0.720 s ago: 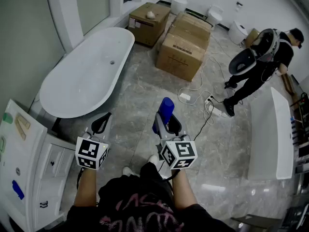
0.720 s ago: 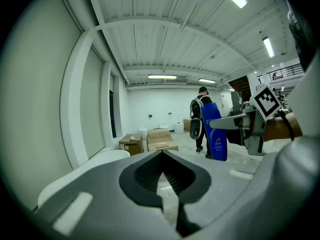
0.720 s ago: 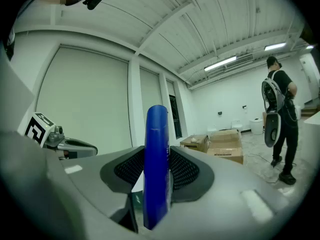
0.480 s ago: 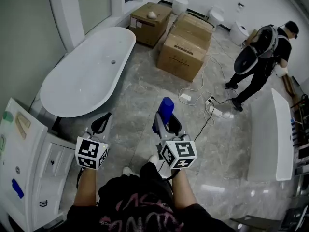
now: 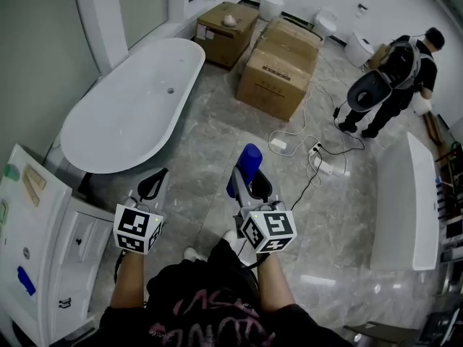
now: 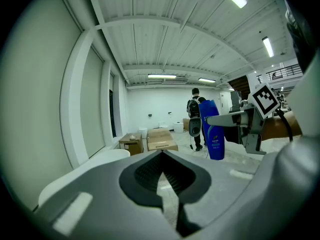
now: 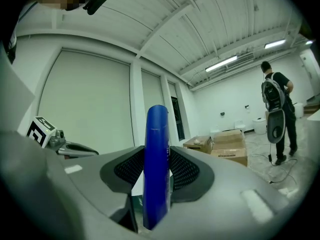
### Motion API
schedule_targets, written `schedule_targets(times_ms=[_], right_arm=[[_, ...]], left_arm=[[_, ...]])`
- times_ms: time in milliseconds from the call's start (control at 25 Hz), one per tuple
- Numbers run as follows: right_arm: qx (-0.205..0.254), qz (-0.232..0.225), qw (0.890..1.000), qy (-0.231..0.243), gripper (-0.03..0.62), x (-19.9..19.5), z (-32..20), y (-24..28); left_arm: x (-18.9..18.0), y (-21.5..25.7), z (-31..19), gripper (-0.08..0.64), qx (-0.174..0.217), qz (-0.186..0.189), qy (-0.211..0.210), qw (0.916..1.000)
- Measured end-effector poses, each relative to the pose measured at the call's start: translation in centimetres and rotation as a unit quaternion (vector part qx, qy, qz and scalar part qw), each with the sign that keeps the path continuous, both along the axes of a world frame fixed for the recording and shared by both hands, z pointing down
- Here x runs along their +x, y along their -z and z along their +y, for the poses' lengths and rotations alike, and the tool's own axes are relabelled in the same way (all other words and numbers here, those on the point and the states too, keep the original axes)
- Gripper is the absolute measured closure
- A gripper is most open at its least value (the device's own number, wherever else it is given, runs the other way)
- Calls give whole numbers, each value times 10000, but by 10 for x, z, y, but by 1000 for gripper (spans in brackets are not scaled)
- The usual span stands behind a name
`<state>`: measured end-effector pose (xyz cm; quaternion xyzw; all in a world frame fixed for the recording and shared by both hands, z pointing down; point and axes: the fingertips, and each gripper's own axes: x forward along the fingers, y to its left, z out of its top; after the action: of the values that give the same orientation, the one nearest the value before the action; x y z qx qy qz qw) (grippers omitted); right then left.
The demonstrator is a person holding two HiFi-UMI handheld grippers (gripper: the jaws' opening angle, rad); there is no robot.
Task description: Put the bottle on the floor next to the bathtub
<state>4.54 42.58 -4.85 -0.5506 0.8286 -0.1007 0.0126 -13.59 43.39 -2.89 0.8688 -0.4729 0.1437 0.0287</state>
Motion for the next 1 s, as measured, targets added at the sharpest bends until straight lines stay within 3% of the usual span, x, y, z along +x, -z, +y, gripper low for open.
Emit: schedule_targets(times_ms=[560, 1000], right_arm=[[1, 60, 10000, 11, 410, -7, -9, -2], [-101, -2, 9999, -13, 410, 2, -51, -12]], left_arm=[[-10, -1, -8, 560, 15, -30, -14, 10000], [-1, -10, -47, 560, -50, -105, -46, 9999]])
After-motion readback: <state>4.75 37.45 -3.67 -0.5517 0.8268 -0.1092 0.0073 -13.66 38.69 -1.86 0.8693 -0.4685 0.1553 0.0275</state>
